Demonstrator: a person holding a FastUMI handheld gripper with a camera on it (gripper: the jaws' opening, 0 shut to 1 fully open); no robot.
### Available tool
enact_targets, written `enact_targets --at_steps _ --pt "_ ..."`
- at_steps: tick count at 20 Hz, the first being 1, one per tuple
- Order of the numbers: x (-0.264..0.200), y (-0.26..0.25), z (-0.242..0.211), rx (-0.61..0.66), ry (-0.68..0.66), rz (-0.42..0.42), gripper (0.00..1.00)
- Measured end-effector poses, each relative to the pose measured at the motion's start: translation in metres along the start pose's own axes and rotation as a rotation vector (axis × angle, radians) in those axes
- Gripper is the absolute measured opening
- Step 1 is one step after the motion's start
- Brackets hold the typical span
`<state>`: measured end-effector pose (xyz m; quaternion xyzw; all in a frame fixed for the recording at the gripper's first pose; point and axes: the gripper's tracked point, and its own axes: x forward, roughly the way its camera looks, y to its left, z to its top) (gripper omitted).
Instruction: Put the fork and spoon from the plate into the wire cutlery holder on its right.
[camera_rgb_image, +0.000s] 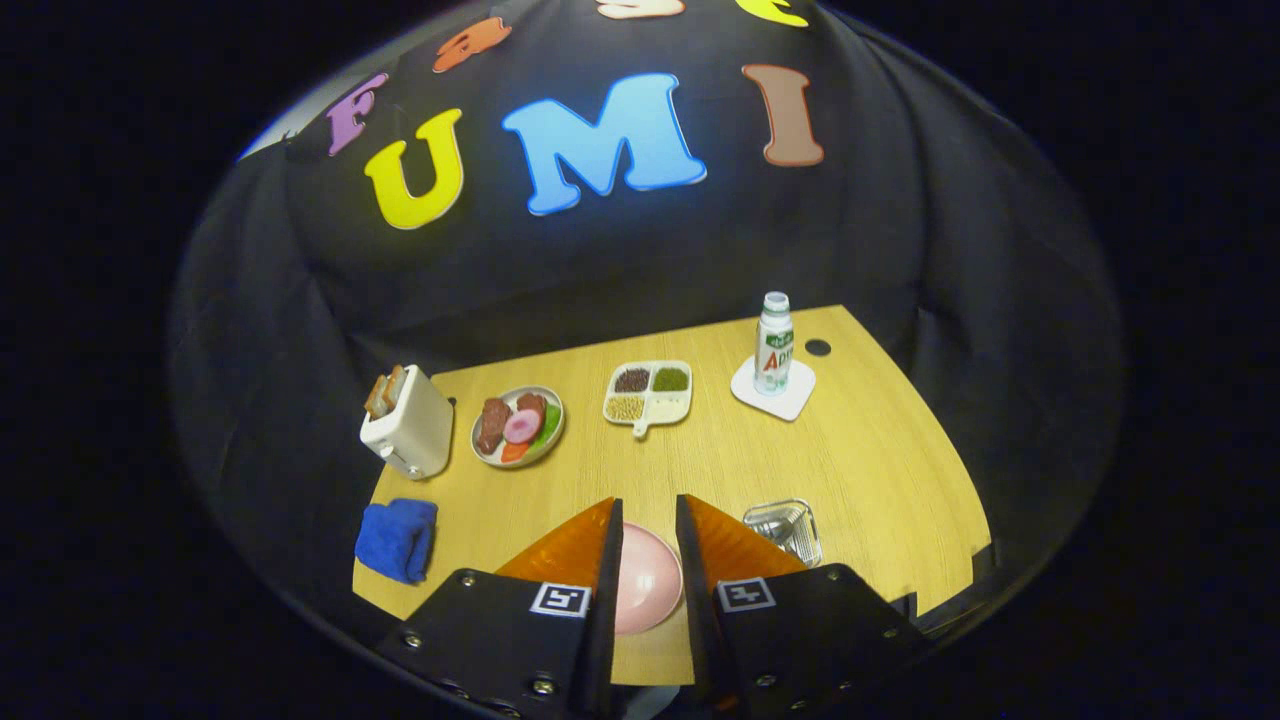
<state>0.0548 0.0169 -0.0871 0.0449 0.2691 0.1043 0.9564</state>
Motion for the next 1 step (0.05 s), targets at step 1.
enact_targets --at_steps 1 --pt "-0.0054 0.0047 0.0097 -0.014 -0.059 -0.003 0.32"
